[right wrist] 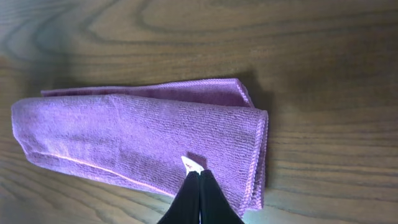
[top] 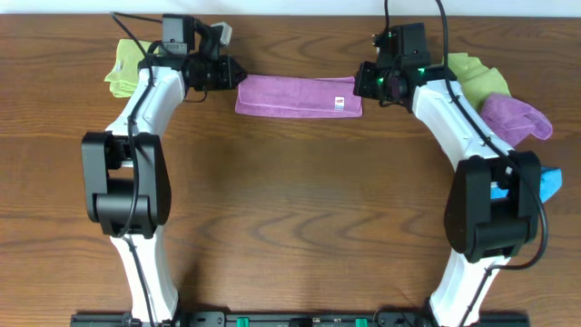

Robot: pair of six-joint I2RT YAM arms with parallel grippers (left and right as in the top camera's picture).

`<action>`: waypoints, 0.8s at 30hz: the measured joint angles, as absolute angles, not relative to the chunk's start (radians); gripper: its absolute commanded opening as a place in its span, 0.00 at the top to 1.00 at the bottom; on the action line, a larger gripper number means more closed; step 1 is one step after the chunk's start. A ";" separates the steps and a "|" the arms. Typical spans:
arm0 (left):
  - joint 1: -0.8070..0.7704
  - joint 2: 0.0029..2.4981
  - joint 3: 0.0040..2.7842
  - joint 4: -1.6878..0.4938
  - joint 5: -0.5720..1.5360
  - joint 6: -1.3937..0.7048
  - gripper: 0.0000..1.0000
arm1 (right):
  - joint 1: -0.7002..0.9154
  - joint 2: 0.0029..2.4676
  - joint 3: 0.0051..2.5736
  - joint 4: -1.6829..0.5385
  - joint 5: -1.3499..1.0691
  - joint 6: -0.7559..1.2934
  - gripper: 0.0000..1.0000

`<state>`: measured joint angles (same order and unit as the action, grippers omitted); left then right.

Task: Fold the cloth

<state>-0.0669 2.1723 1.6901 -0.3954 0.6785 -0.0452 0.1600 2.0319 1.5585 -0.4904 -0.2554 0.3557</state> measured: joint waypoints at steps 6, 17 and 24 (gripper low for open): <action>-0.095 2.170 1.690 -0.419 0.666 -0.043 0.95 | 0.178 2.032 1.559 -0.513 -0.249 0.312 0.98; -0.219 2.171 1.690 -0.410 0.385 0.024 0.94 | 0.245 2.070 1.559 -0.513 -0.155 0.241 0.98; -0.249 2.215 1.691 -0.388 0.274 0.049 0.94 | 0.245 2.071 1.559 -0.514 -0.138 0.234 0.99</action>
